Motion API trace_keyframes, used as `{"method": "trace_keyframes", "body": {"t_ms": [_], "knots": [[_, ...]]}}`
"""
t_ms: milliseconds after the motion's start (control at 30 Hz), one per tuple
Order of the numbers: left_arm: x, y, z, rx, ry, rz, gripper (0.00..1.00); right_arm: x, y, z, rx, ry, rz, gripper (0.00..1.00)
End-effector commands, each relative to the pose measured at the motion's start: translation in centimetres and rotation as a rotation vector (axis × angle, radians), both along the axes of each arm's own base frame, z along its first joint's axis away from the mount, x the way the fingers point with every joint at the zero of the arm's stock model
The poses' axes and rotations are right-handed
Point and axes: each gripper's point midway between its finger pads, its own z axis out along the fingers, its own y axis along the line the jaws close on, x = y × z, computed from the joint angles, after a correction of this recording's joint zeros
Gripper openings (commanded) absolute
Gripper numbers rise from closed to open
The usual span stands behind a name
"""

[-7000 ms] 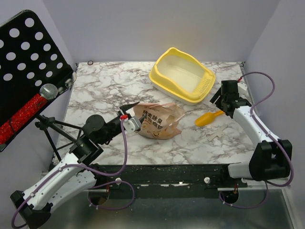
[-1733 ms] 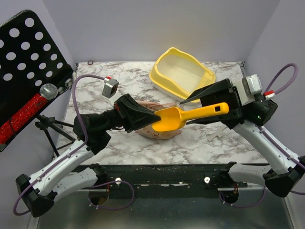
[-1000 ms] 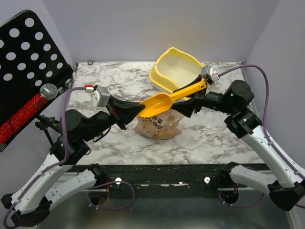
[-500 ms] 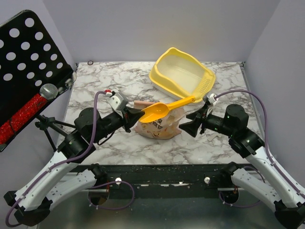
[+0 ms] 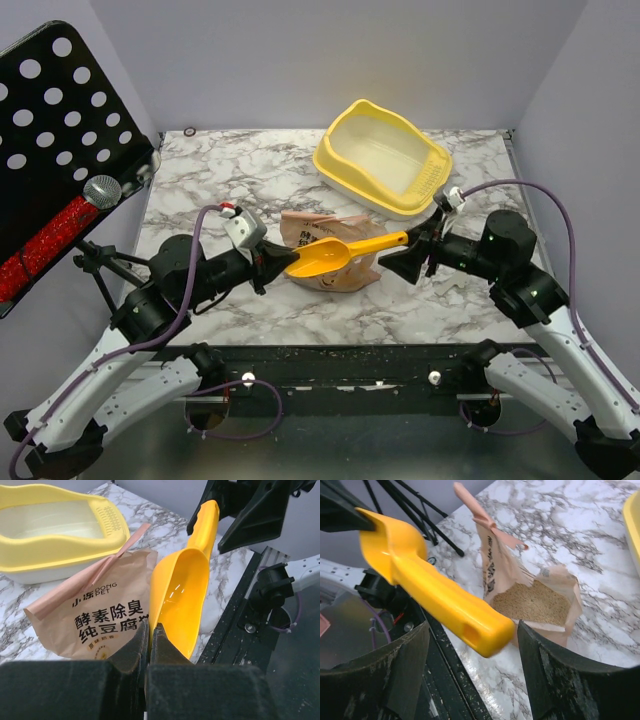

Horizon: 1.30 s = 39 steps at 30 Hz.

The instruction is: Fill the litter box with clean litter

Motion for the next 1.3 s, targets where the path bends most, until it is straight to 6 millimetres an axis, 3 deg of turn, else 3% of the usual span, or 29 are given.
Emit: {"method": "trace_keyframes", "body": {"t_ms": [0,233,333,533,1033,1267], "knots": [[-0.1,-0.3,-1.2,0.045,-0.011,-0.029,0.0,-2.3,1.2,3.0,0.045,-0.023,0.168,0.78],[-1.2,-0.7,-0.7,0.013,-0.055,-0.098,0.0,-3.2,2.4,2.9,0.064,0.009,0.29,0.77],[-1.3,-0.8,-0.7,0.003,-0.058,-0.104,0.0,-4.4,3.0,3.6,0.107,0.009,0.379,0.75],[-1.4,-1.1,-0.6,-0.012,-0.062,-0.121,0.0,-5.1,3.5,3.8,0.135,0.045,0.439,0.67],[-2.2,-0.9,0.7,-0.057,-0.097,-0.144,0.0,-4.6,3.3,2.0,0.122,0.071,0.391,0.64],[-2.3,-1.5,0.3,-0.067,-0.075,-0.167,0.0,-4.8,3.1,2.9,0.156,0.042,0.376,0.59]]}}
